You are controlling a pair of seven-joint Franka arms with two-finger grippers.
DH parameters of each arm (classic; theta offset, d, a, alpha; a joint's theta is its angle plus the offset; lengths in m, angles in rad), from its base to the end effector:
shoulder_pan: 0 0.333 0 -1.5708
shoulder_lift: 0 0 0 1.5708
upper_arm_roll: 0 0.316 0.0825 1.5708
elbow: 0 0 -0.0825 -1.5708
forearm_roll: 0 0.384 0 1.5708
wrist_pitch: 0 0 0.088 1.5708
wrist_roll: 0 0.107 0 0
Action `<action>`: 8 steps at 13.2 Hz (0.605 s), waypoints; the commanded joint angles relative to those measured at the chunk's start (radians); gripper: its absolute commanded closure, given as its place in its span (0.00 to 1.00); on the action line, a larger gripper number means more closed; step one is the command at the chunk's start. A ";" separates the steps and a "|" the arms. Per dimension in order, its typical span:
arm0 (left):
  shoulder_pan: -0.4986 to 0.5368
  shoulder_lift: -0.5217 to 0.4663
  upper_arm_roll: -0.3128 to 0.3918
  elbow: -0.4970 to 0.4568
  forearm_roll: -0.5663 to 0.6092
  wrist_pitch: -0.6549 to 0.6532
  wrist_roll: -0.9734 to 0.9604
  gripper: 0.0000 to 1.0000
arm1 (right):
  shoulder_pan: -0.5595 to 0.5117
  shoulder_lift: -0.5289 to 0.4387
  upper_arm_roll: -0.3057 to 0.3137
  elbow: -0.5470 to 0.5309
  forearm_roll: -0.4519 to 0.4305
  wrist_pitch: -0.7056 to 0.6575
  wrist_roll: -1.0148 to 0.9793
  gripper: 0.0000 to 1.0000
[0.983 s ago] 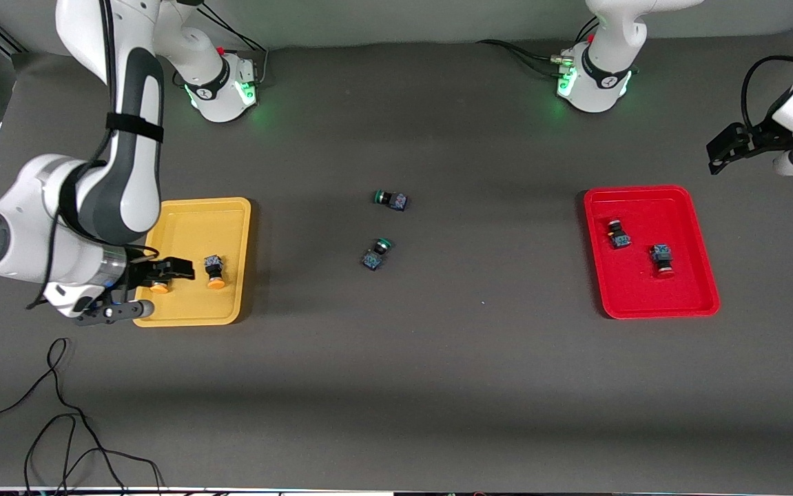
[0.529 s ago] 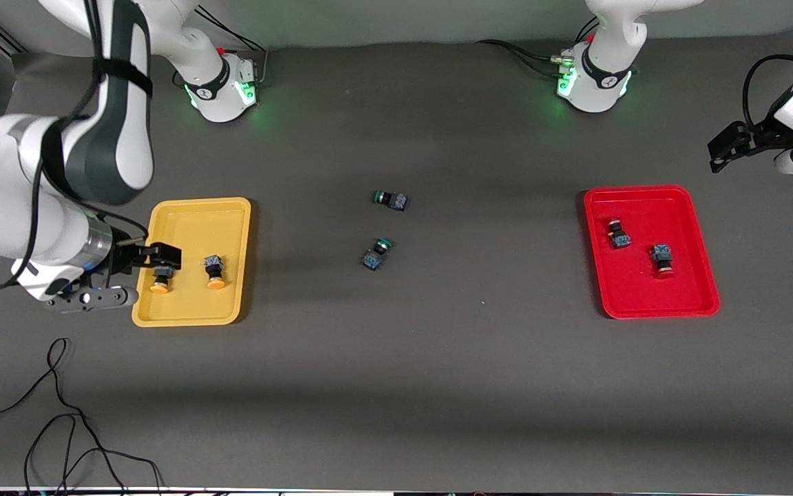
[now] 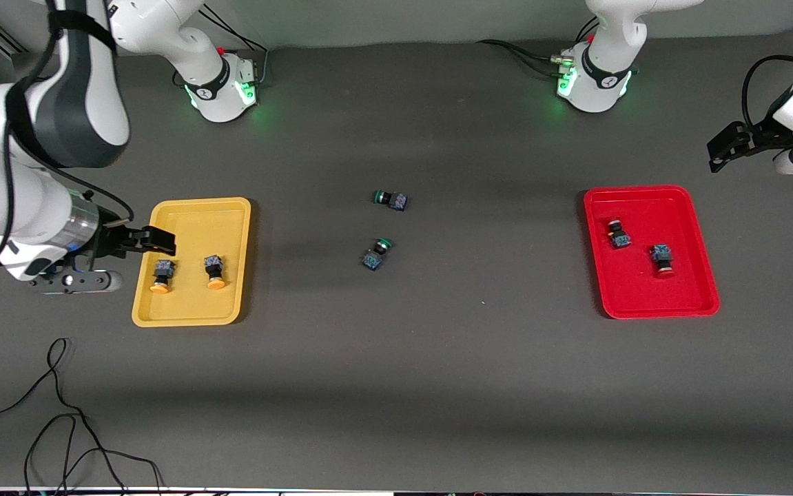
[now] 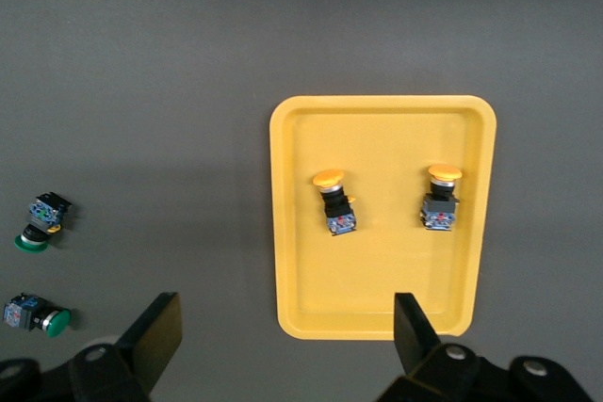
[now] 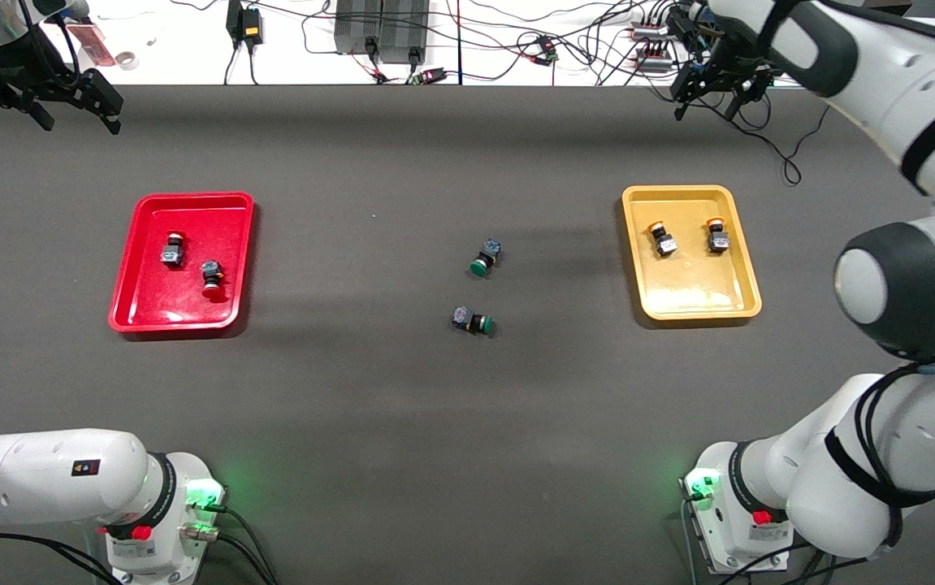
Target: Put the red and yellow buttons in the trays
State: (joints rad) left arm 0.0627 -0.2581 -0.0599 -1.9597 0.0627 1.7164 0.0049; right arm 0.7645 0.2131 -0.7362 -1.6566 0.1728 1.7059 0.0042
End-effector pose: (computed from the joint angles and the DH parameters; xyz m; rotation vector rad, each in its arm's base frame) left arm 0.4803 0.0043 0.5856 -3.0640 0.0136 -0.0213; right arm 0.5981 0.0641 0.5003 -3.1120 0.0076 0.1671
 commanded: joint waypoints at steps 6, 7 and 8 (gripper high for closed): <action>-0.004 -0.016 0.009 -0.011 -0.004 -0.021 0.020 0.00 | -0.670 -0.195 0.627 -0.054 -0.110 -0.021 0.037 0.00; -0.003 -0.016 0.009 -0.011 -0.004 -0.021 0.021 0.00 | -0.733 -0.204 0.679 -0.051 -0.113 -0.023 0.034 0.00; -0.003 -0.016 0.009 -0.011 -0.003 -0.023 0.021 0.00 | -0.778 -0.218 0.713 -0.052 -0.116 -0.025 0.033 0.00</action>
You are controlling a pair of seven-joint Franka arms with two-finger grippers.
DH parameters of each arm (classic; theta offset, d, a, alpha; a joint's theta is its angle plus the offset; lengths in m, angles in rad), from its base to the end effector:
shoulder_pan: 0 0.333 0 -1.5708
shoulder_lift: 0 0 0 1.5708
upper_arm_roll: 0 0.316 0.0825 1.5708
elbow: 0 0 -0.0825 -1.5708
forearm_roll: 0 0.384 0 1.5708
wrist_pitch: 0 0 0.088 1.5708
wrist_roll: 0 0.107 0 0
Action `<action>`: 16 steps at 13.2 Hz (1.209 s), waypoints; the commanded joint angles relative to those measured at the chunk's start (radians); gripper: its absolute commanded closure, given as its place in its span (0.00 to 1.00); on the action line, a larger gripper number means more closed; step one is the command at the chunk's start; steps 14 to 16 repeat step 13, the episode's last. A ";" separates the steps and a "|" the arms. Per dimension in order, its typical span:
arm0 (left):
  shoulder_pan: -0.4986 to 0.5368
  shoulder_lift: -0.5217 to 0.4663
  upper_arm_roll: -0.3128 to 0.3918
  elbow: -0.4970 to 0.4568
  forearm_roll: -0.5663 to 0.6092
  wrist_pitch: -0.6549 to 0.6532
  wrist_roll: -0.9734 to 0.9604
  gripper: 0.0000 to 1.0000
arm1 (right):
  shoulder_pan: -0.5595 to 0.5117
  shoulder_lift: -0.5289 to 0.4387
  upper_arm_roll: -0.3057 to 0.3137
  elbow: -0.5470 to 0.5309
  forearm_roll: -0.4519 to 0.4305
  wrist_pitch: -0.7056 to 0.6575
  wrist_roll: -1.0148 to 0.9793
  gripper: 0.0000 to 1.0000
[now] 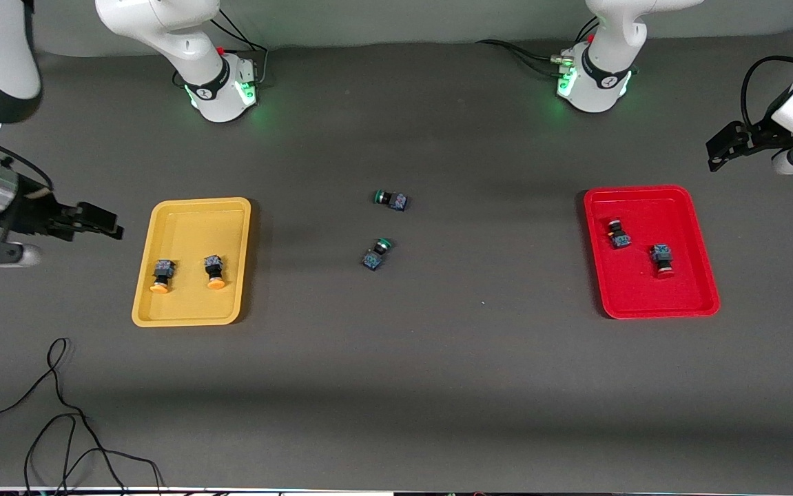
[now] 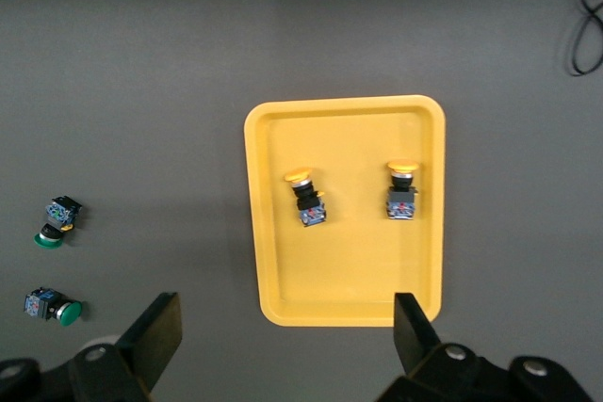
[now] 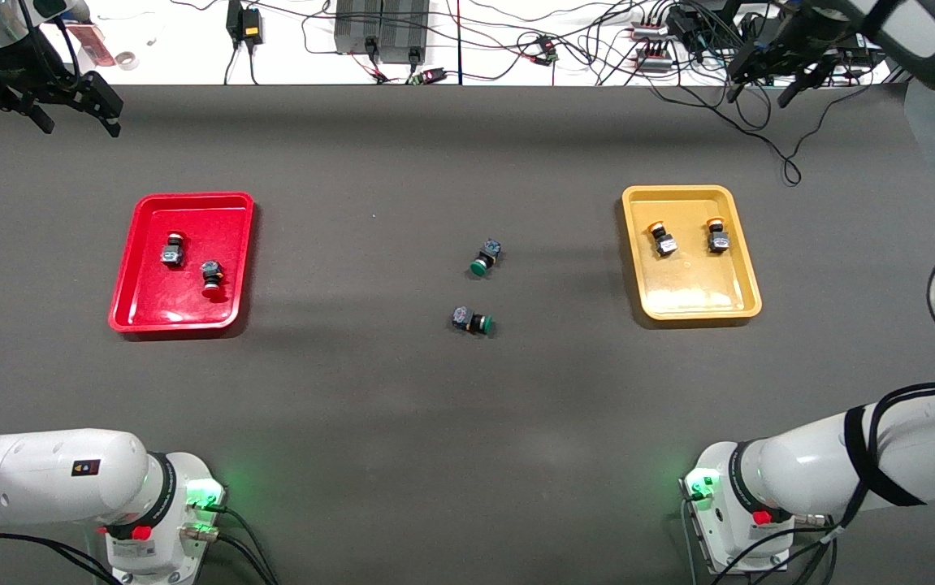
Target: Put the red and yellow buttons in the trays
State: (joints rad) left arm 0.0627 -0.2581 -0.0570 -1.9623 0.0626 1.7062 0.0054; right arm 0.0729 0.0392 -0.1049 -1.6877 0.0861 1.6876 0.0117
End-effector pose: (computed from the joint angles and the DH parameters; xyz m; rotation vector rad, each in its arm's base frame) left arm 0.4790 0.0059 0.5835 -3.0650 0.0095 -0.0016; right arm 0.5707 -0.0090 0.5574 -3.0583 0.0848 0.0585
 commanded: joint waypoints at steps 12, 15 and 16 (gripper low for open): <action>-0.001 -0.012 0.006 0.000 0.002 -0.028 0.019 0.00 | -0.088 -0.068 0.079 0.056 -0.074 -0.129 0.022 0.00; -0.004 -0.012 0.006 0.000 0.000 -0.026 0.019 0.00 | -0.087 -0.068 0.079 0.056 -0.074 -0.135 0.024 0.00; -0.004 -0.012 0.006 0.000 0.000 -0.026 0.019 0.00 | -0.087 -0.068 0.079 0.056 -0.074 -0.135 0.024 0.00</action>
